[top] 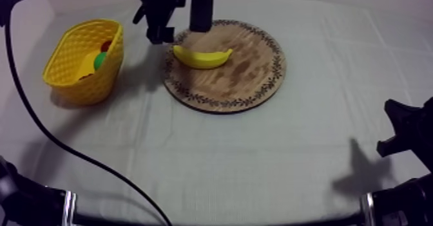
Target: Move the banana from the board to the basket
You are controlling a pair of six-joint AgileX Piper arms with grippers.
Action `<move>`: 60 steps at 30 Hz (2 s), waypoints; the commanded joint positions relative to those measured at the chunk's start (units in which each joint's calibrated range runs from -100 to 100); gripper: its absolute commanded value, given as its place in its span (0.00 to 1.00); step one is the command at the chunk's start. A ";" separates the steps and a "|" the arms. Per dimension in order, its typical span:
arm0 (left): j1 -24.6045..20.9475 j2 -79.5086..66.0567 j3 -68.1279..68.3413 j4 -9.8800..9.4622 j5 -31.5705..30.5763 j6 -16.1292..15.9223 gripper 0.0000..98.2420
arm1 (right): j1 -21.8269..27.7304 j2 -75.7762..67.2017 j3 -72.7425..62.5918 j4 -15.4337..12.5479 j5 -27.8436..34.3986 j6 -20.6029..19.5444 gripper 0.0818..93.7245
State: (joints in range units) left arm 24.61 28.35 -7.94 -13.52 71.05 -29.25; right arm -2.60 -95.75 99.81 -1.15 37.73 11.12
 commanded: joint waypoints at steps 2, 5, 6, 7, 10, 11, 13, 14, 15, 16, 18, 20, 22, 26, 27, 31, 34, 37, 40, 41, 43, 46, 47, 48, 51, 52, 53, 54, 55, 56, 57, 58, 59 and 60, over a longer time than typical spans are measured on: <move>0.28 0.75 0.27 -0.23 -0.13 -0.09 0.84 | 0.00 0.00 -0.03 0.00 -0.07 0.09 0.00; 0.65 2.00 0.53 -0.59 -0.60 0.02 0.84 | 0.00 0.00 -0.03 0.00 -0.07 0.09 0.00; 0.81 2.52 0.58 -0.73 -0.87 0.15 0.84 | 0.00 0.00 -0.03 0.00 -0.07 0.09 0.00; 0.97 3.12 0.64 -0.93 -1.15 0.32 0.84 | 0.00 0.00 -0.03 0.00 -0.07 0.09 0.00; 1.51 5.13 0.56 -1.51 -1.83 0.95 0.84 | 0.00 0.00 -0.03 0.00 -0.07 0.09 0.00; 1.67 5.83 0.43 -1.64 -1.94 1.11 0.83 | 0.00 0.00 -0.03 0.00 -0.07 0.09 0.00; 1.99 7.28 -0.06 -1.79 -2.08 1.42 0.83 | 0.00 0.00 -0.03 0.00 -0.07 0.09 0.00; 2.14 8.03 -0.37 -1.84 -2.12 1.57 0.83 | 0.00 0.00 -0.03 0.00 -0.07 0.09 0.00; 2.27 8.74 -0.69 -1.87 -2.15 1.70 0.82 | 0.00 0.00 -0.03 0.00 -0.07 0.09 0.00; 2.38 9.41 -0.98 -1.89 -2.17 1.87 0.82 | 0.00 0.00 -0.03 0.00 -0.07 0.09 0.00; 2.57 10.72 -1.51 -1.91 -2.19 2.23 0.81 | 0.00 0.00 -0.03 0.00 -0.07 0.09 0.00; 2.70 11.89 -1.93 -1.93 -2.20 2.51 0.81 | 0.00 0.00 -0.03 0.00 -0.07 0.09 0.00; 2.82 12.99 -2.43 -1.93 -2.21 2.72 0.80 | 0.00 0.00 -0.03 0.00 -0.07 0.09 0.00; 2.95 14.84 -3.48 -1.99 -2.21 2.99 0.78 | 0.00 0.00 -0.03 0.00 -0.07 0.09 0.00; 2.96 15.21 -3.67 -2.04 -2.21 2.96 0.78 | 0.00 0.00 -0.03 0.00 -0.07 0.09 0.00; 3.08 16.39 -4.04 -2.11 -2.22 2.82 0.76 | 0.00 0.00 -0.03 0.00 -0.07 0.09 0.00; 3.22 17.18 -4.41 -2.13 -2.22 2.79 0.73 | 0.00 0.00 -0.03 0.00 -0.07 0.09 0.00; 3.31 17.92 -4.93 -2.16 -2.22 2.63 0.71 | 0.00 0.00 -0.03 0.00 -0.07 0.09 0.00; 3.35 18.57 -5.50 -2.10 -2.22 2.32 0.68 | 0.00 0.00 -0.03 0.00 -0.07 0.09 0.00; 3.35 18.73 -5.69 -2.05 -2.22 2.20 0.66 | 0.00 0.00 -0.03 0.00 -0.07 0.09 0.00; 3.36 18.93 -5.97 -1.97 -2.22 1.94 0.62 | 0.00 0.00 -0.03 0.00 -0.07 0.09 0.00; 3.36 19.17 -6.20 -1.92 -2.22 1.55 0.54 | 0.00 0.00 -0.03 0.00 -0.07 0.09 0.00; 3.38 19.22 -6.24 -1.90 -2.22 1.41 0.51 | 0.00 0.00 -0.03 0.00 -0.07 0.09 0.00; 3.40 19.26 -6.27 -1.85 -2.22 1.23 0.47 | 0.00 0.00 -0.03 0.00 -0.07 0.09 0.00; 3.42 19.31 -6.45 -1.63 -2.35 0.76 0.37 | 0.00 0.00 -0.03 0.00 -0.07 0.09 0.00; 3.43 19.32 -6.49 -1.55 -2.38 0.61 0.35 | 0.00 0.00 -0.03 0.00 -0.07 0.09 0.00; 3.43 19.33 -6.54 -1.44 -2.43 0.45 0.32 | 0.00 0.00 -0.03 0.00 -0.07 0.09 0.00; 3.43 19.33 -6.62 -1.36 -2.49 0.32 0.30 | 0.00 0.00 -0.03 0.00 -0.07 0.09 0.00; 3.43 19.36 -6.70 -1.28 -2.53 0.21 0.28 | 0.00 0.00 -0.03 0.00 -0.07 0.09 0.00; 3.43 19.38 -6.76 -1.22 -2.56 0.11 0.26 | 0.00 0.00 -0.03 0.00 -0.07 0.09 0.00; 3.41 19.39 -6.80 -1.14 -2.57 0.02 0.25 | 0.00 0.00 -0.03 0.00 -0.07 0.09 0.00; 3.40 19.40 -6.87 -1.06 -2.59 -0.05 0.23 | 0.00 0.00 -0.03 0.00 -0.07 0.09 0.00; 3.36 19.41 -6.91 -0.96 -2.60 -0.12 0.23 | 0.00 0.00 -0.03 0.00 -0.07 0.09 0.00; 3.32 19.42 -6.98 -0.86 -2.60 -0.17 0.22 | 0.00 0.00 -0.03 0.00 -0.07 0.09 0.00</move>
State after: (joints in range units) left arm 28.01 47.76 -14.86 -14.44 68.52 -29.38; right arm -2.60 -95.75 99.81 -1.15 37.63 11.20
